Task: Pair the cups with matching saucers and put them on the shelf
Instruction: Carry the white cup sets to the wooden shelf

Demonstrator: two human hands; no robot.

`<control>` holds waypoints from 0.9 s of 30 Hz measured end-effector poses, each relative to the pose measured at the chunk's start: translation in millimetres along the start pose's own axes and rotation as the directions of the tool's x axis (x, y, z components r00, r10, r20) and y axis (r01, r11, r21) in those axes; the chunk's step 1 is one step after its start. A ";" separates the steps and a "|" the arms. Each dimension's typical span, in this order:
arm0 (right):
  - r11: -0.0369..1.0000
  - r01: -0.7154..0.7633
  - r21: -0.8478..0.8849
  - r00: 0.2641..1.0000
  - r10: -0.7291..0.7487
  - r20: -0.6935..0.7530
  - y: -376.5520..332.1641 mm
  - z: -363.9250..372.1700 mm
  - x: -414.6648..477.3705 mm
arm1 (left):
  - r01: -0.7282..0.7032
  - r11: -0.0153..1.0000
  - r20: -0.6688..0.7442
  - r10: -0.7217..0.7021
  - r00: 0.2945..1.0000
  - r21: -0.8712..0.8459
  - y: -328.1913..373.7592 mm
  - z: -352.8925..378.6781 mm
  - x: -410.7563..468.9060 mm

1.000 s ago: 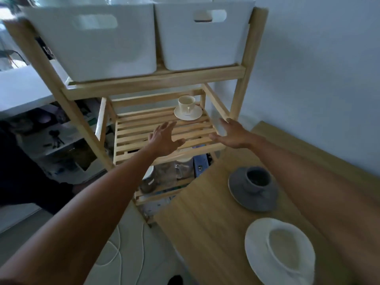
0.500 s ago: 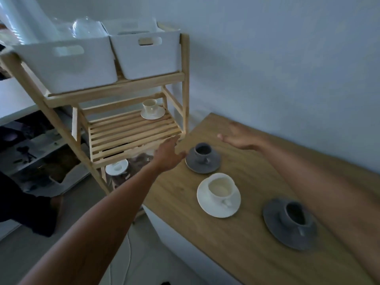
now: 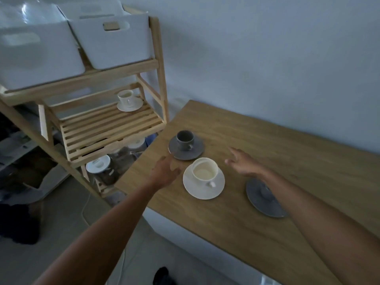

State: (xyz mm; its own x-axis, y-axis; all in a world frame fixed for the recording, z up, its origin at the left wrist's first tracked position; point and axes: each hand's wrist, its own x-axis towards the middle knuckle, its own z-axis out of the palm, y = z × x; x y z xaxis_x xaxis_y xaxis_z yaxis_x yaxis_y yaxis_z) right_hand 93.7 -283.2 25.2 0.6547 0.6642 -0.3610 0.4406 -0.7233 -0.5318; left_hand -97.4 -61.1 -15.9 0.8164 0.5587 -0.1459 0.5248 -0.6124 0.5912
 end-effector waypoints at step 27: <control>0.922 -0.023 0.386 1.000 0.027 -0.006 22.3 69.2 -4.7 | 0.015 0.949 0.126 0.027 0.992 -0.314 11.6 48.7 -22.2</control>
State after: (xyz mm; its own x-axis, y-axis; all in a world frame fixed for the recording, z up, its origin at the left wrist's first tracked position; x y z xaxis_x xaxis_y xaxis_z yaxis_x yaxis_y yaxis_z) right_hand 57.9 -289.4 -38.0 0.6703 0.6429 -0.3708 0.1543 -0.6094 -0.7777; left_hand -97.7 -107.9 -44.5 0.8540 0.4671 -0.2293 0.4345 -0.3978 0.8081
